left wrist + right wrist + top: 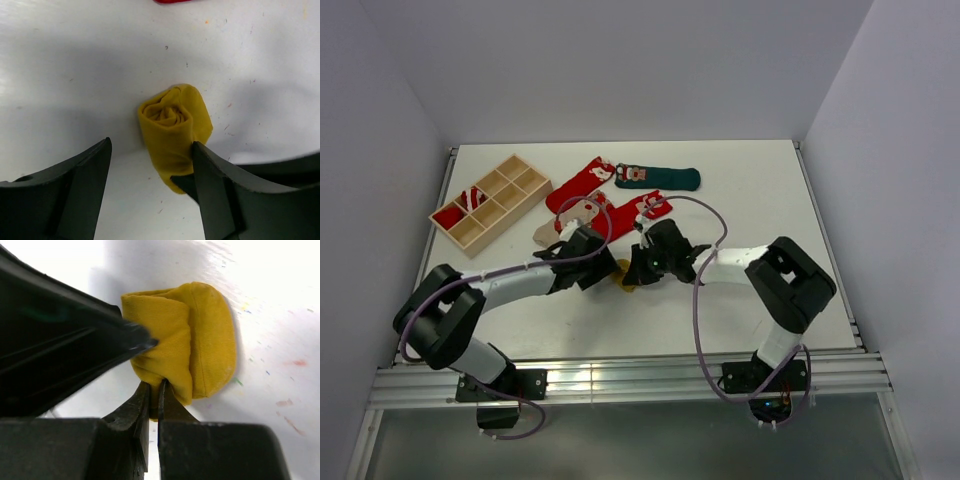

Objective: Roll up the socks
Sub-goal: Roll the sock at the center of the board.

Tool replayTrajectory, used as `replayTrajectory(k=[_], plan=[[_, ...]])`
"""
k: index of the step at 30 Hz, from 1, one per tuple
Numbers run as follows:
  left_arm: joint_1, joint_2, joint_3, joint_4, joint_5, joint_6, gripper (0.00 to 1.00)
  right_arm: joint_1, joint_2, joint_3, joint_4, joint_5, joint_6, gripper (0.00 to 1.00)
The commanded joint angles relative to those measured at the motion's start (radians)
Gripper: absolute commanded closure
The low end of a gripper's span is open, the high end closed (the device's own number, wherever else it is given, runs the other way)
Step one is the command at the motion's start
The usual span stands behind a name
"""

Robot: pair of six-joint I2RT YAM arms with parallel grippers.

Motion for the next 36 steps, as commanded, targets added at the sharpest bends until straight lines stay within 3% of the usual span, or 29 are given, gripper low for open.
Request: replayTrajectory(k=[1, 9, 18, 22, 31, 32, 34, 35, 36], plan=[[-0.001, -0.092, -0.05, -0.009, -0.053, -0.027, 0.29, -0.065, 0.091, -0.057, -0.018, -0.25, 0.053, 1.0], [0.004, -0.226, -0.17, 0.126, -0.064, -0.037, 0.27, -0.163, 0.2, -0.034, 0.044, -0.429, 0.116, 1.0], [0.004, -0.103, -0.196, 0.266, -0.008, -0.071, 0.29, -0.171, 0.249, 0.002, 0.02, -0.458, 0.121, 1.0], [0.004, -0.054, -0.179, 0.245, -0.028, -0.085, 0.35, -0.173, 0.26, 0.001, 0.037, -0.465, 0.136, 1.0], [0.004, 0.043, -0.138, 0.157, 0.001, -0.083, 0.58, -0.171, 0.2, -0.022, 0.037, -0.41, 0.11, 1.0], [0.003, 0.044, -0.128, 0.146, -0.002, -0.08, 0.72, -0.17, 0.185, -0.031, 0.037, -0.386, 0.098, 1.0], [0.003, 0.046, -0.112, 0.091, -0.004, -0.067, 0.88, -0.162, 0.131, -0.053, 0.045, -0.341, 0.078, 0.94], [0.003, 0.047, -0.107, 0.091, -0.004, -0.062, 0.9, -0.162, 0.109, -0.059, 0.045, -0.341, 0.07, 0.94], [0.003, 0.046, -0.101, 0.076, -0.001, -0.048, 0.93, -0.153, 0.088, -0.068, 0.047, -0.286, 0.063, 0.85]])
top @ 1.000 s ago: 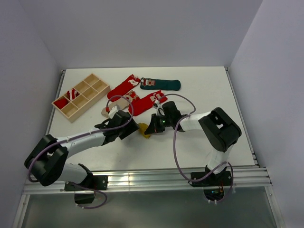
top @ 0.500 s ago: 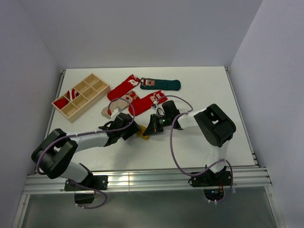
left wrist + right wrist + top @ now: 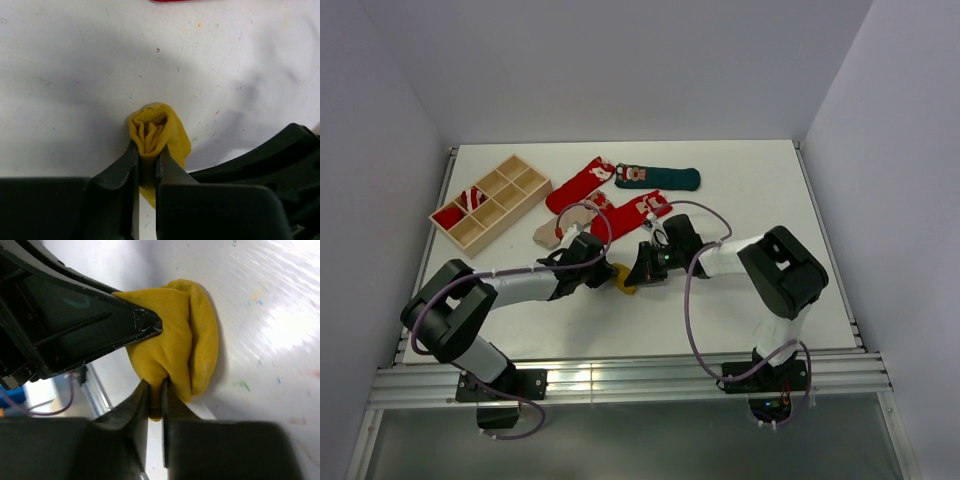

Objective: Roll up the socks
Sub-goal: Roll the sock at the center of the board.

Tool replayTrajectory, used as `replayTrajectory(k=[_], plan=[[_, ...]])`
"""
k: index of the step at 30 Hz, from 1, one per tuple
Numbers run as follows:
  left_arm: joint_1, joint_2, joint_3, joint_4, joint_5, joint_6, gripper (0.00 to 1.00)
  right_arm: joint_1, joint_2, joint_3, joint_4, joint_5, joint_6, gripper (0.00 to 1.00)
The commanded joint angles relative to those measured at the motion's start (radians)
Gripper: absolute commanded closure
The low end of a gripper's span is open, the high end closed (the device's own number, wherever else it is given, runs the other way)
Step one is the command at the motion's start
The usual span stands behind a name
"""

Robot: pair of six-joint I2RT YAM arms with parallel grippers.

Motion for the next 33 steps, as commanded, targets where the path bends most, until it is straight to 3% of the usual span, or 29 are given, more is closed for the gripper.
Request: replayTrajectory(k=[1, 3, 6, 11, 20, 33], plan=[[0.001, 0.033, 0.016, -0.159, -0.006, 0.049, 0.95, 0.023, -0.109, -0.063, -0.123, 0.208, -0.089, 0.79], [0.003, 0.035, 0.033, -0.182, -0.004, 0.071, 0.99, 0.045, -0.166, -0.07, -0.147, 0.348, -0.138, 0.66], [0.001, 0.05, 0.063, -0.225, 0.004, 0.104, 1.0, 0.111, -0.269, -0.07, -0.195, 0.503, -0.204, 0.54], [0.001, 0.078, 0.109, -0.286, 0.017, 0.137, 1.0, 0.279, -0.407, -0.087, -0.203, 0.87, -0.312, 0.43], [0.001, 0.112, 0.163, -0.332, 0.053, 0.187, 1.0, 0.514, -0.381, -0.04, -0.174, 1.163, -0.497, 0.39], [0.001, 0.139, 0.179, -0.328, 0.091, 0.212, 1.0, 0.608, -0.154, 0.048, -0.138, 1.294, -0.612, 0.39]])
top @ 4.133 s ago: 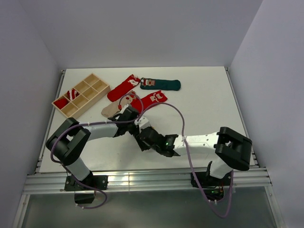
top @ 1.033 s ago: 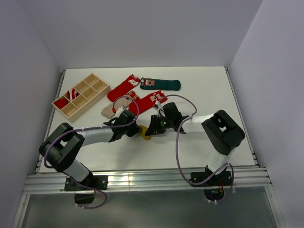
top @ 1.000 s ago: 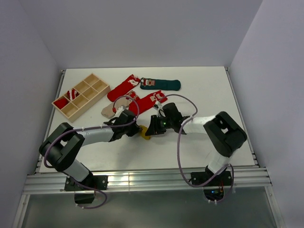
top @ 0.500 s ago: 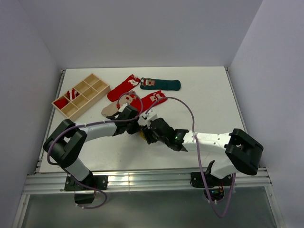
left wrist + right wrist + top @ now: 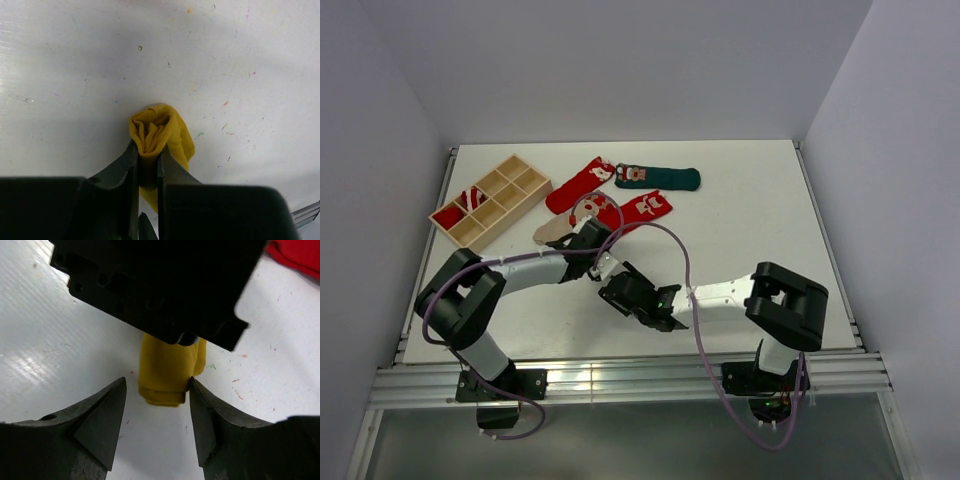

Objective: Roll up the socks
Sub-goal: Roll the sock at the center of the board.

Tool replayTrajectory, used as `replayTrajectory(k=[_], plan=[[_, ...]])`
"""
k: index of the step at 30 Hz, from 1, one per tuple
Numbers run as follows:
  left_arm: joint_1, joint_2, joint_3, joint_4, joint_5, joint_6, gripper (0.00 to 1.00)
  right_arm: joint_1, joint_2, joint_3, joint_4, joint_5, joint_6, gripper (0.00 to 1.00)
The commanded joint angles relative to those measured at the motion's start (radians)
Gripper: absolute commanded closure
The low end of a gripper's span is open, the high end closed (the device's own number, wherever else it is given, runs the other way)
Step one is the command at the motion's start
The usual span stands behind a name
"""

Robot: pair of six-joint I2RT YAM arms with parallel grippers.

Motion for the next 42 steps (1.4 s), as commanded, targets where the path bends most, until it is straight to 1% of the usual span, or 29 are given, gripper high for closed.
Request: replayTrajectory(k=[1, 4, 5, 6, 7, 9, 10, 11, 12, 13, 14, 15, 16, 17, 18, 20, 21, 22, 23, 24, 26, 27, 29, 30, 33, 35, 37, 39, 42], plan=[[-0.004, 0.049, -0.011, -0.101, 0.02, 0.047, 1.0, 0.013, 0.039, 0.048, 0.044, 0.085, -0.053, 0.4], [-0.002, 0.054, -0.011, -0.097, 0.03, 0.047, 1.0, 0.016, 0.067, 0.05, 0.058, 0.082, -0.048, 0.43], [-0.004, 0.055, -0.011, -0.089, 0.034, 0.047, 1.0, 0.016, 0.083, 0.05, 0.058, 0.077, -0.045, 0.49], [-0.004, 0.058, -0.011, -0.086, 0.039, 0.047, 1.0, 0.016, 0.091, 0.051, 0.05, 0.08, -0.039, 0.54], [-0.004, 0.057, -0.012, -0.085, 0.043, 0.047, 0.99, 0.016, 0.1, 0.056, 0.047, 0.08, -0.035, 0.67], [-0.004, 0.052, -0.014, -0.077, 0.045, 0.047, 0.98, 0.015, 0.104, 0.051, 0.046, 0.071, -0.024, 0.84], [-0.004, 0.046, -0.023, -0.072, 0.044, 0.048, 0.94, 0.013, 0.099, 0.045, 0.043, 0.056, -0.021, 0.89], [-0.004, 0.04, -0.029, -0.063, 0.036, 0.051, 0.9, 0.004, 0.093, 0.039, 0.04, 0.01, -0.021, 0.99], [-0.004, 0.014, -0.04, -0.04, 0.03, 0.05, 0.86, -0.004, 0.075, 0.036, 0.036, -0.021, 0.028, 1.0], [-0.004, -0.001, -0.058, -0.029, 0.024, 0.048, 0.78, -0.013, 0.068, 0.024, 0.032, -0.045, 0.045, 1.0], [-0.004, -0.015, -0.066, -0.022, 0.013, 0.044, 0.72, -0.023, 0.058, 0.016, 0.032, -0.073, 0.057, 1.0], [-0.004, -0.044, -0.072, -0.006, 0.004, 0.042, 0.66, -0.052, 0.039, 0.008, 0.029, -0.146, 0.086, 1.0], [-0.002, -0.06, -0.087, -0.002, -0.001, 0.039, 0.56, -0.068, 0.03, -0.007, 0.027, -0.18, 0.1, 1.0], [-0.004, -0.076, -0.093, 0.006, -0.018, 0.033, 0.52, -0.086, 0.022, -0.013, 0.024, -0.255, 0.116, 1.0], [-0.004, -0.107, -0.11, 0.02, -0.025, 0.028, 0.43, -0.124, 0.003, -0.028, 0.027, -0.289, 0.143, 1.0], [-0.004, -0.141, -0.127, 0.032, -0.044, 0.012, 0.4, -0.161, -0.008, -0.044, 0.032, -0.369, 0.171, 1.0], [-0.004, -0.174, -0.135, 0.037, -0.061, 0.005, 0.39, -0.181, -0.005, -0.044, 0.023, -0.46, 0.198, 1.0], [-0.004, -0.188, -0.149, 0.044, -0.073, -0.002, 0.36, -0.23, 0.01, -0.039, 0.017, -0.501, 0.212, 1.0], [-0.004, -0.205, -0.156, 0.043, -0.085, -0.022, 0.36, -0.25, 0.018, -0.041, 0.017, -0.532, 0.225, 1.0], [-0.002, -0.24, -0.17, 0.037, -0.119, -0.035, 0.35, -0.269, 0.024, -0.048, 0.027, -0.609, 0.247, 1.0], [-0.004, -0.28, -0.19, 0.031, -0.151, -0.08, 0.34, -0.313, 0.045, -0.05, 0.038, -0.679, 0.272, 1.0], [-0.004, -0.323, -0.214, 0.027, -0.185, -0.097, 0.34, -0.323, 0.051, -0.05, 0.044, -0.702, 0.295, 1.0], [-0.002, -0.369, -0.245, 0.038, -0.209, -0.148, 0.33, -0.352, 0.073, -0.046, 0.047, -0.769, 0.315, 1.0], [-0.004, -0.418, -0.28, 0.047, -0.22, -0.162, 0.33, -0.362, 0.082, -0.042, 0.052, -0.791, 0.333, 1.0], [-0.004, -0.489, -0.348, 0.124, -0.227, -0.186, 0.32, -0.408, 0.111, -0.035, 0.067, -0.897, 0.37, 1.0], [-0.004, -0.497, -0.363, 0.171, -0.199, -0.191, 0.31, -0.439, 0.123, -0.033, 0.082, -0.969, 0.389, 1.0], [-0.005, -0.471, -0.368, 0.201, -0.177, -0.212, 0.31, -0.458, 0.146, -0.03, 0.108, -1.004, 0.427, 1.0], [-0.007, -0.421, -0.362, 0.221, -0.147, -0.228, 0.31, -0.479, 0.162, -0.026, 0.131, -1.047, 0.461, 1.0], [-0.008, -0.353, -0.365, 0.274, -0.111, -0.272, 0.3, -0.491, 0.196, -0.018, 0.139, -1.064, 0.494, 1.0]])
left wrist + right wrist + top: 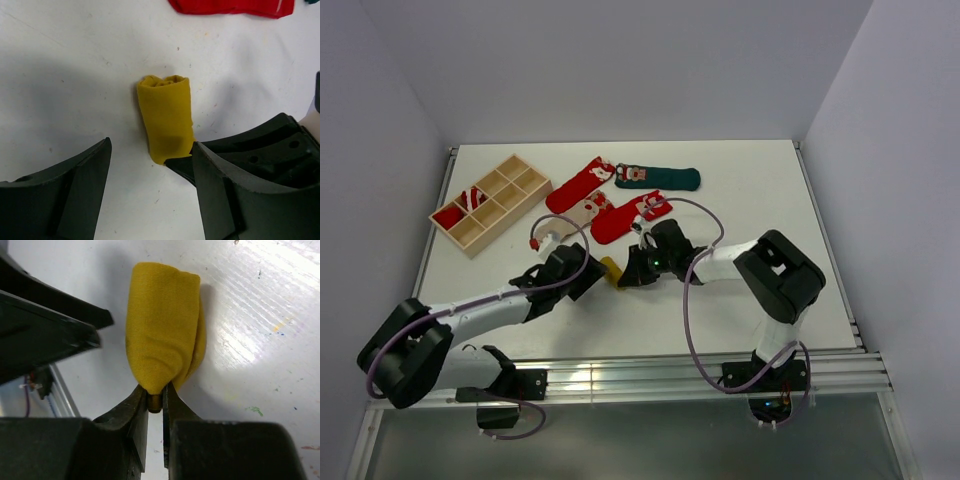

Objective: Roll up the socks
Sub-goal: Roll the sock at the center of the board, then pick up the sock at the center of the board.

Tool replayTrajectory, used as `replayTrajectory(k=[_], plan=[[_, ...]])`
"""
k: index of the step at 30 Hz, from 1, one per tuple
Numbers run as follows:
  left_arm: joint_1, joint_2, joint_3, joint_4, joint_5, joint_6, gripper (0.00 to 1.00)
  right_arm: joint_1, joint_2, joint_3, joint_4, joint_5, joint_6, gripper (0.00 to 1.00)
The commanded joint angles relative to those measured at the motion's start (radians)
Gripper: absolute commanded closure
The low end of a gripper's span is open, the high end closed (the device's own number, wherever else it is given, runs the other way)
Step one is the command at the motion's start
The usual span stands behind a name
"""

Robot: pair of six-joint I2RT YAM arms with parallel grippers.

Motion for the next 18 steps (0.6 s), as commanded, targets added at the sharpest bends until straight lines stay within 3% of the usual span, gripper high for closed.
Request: replayTrajectory(k=[1, 8, 18], plan=[[-0.007, 0.062, -0.002, 0.114, 0.042, -0.087, 0.3, -0.005, 0.07, -0.001, -0.072, -0.066, 0.067, 1.0], [-0.023, 0.197, 0.051, 0.105, 0.034, -0.123, 0.31, -0.019, 0.099, 0.0, -0.051, -0.083, 0.121, 1.0], [-0.03, 0.254, 0.088, -0.001, -0.007, -0.132, 0.36, -0.053, 0.168, -0.005, 0.003, -0.158, 0.228, 1.0]])
